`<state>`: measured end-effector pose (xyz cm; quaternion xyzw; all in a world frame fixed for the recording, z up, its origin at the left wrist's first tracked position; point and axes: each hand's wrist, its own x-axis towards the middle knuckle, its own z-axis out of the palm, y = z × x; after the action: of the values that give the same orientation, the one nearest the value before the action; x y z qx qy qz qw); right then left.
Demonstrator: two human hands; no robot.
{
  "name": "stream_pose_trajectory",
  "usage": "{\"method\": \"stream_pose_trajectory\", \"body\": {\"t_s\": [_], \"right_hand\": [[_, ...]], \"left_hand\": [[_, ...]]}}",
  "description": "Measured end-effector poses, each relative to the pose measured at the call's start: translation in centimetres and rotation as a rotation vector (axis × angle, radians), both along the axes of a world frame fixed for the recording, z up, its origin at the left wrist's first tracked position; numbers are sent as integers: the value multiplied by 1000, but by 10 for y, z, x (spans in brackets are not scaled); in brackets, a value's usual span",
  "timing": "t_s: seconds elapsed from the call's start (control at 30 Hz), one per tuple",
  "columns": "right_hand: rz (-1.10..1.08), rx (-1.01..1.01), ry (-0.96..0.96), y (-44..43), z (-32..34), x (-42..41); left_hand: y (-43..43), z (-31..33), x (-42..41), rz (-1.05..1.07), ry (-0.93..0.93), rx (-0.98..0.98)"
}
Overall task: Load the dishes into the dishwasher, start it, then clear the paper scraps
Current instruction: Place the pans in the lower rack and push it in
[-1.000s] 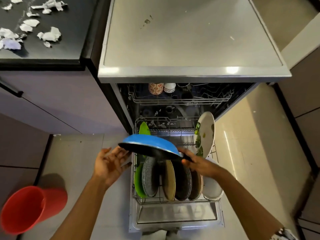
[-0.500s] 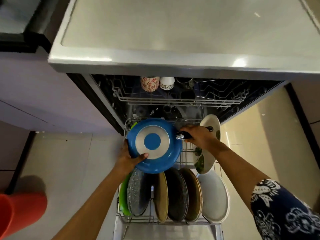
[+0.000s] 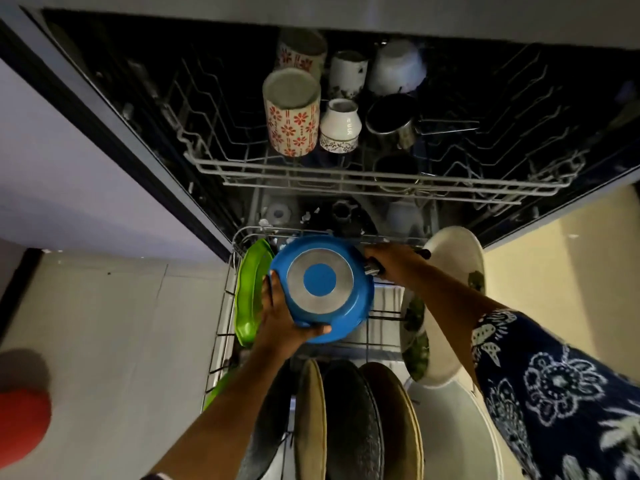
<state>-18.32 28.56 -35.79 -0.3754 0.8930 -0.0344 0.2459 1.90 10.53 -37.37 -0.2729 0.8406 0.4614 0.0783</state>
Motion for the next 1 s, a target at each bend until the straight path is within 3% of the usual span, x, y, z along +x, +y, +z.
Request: {"method": "stream_pose_trajectory", "body": {"t_s": [0.37,0.77,0.9,1.0], "right_hand": [[7,26,-8,-5,-58,1],[104,41,9,-14,-62,-12],[223,83,146,-15,-67,-15],[214,150,135,-8,-75,-4]], "left_hand": [[1,-59,-12,-92,-197,-105],[18,-80,3,-20,-159,-233],[28,-80,15,-34,-166,-324],[27,-82,17,-75,-117,-379]]}}
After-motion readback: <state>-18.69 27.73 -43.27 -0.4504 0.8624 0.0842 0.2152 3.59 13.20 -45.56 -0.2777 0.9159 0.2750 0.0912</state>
